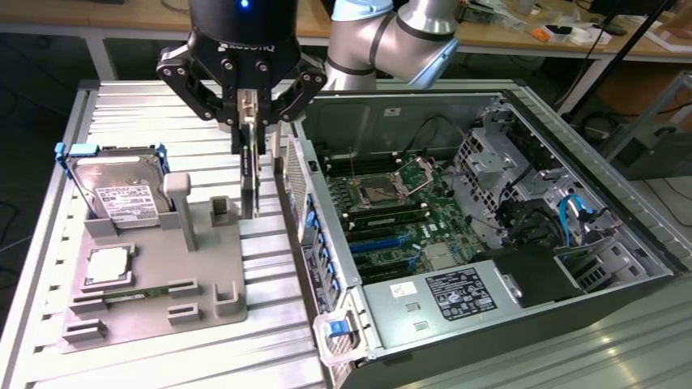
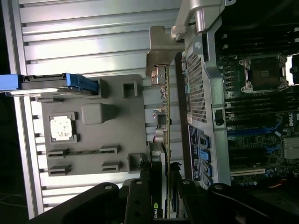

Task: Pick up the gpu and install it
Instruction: 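Pick up the gpu and move the gpu toward the slot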

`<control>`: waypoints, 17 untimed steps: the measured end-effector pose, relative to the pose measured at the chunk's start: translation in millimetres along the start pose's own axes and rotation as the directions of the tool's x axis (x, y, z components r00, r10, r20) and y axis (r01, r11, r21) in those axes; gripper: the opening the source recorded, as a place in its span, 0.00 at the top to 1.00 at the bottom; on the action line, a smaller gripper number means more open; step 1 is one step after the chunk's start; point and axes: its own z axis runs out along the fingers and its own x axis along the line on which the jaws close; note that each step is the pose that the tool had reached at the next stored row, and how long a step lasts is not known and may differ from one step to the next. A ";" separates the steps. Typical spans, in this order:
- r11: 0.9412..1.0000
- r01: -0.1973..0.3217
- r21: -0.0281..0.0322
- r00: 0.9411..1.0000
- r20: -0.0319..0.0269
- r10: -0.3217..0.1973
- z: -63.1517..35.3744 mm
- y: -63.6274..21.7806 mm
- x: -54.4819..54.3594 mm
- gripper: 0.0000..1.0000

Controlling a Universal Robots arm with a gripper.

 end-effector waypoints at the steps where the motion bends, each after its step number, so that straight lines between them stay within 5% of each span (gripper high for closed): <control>1: 1.000 0.000 0.000 1.000 0.000 0.000 0.0 0.1 -0.6 0.73; 17: 1.000 0.000 0.000 1.000 0.000 0.000 0.0 1.2 -13.3 0.73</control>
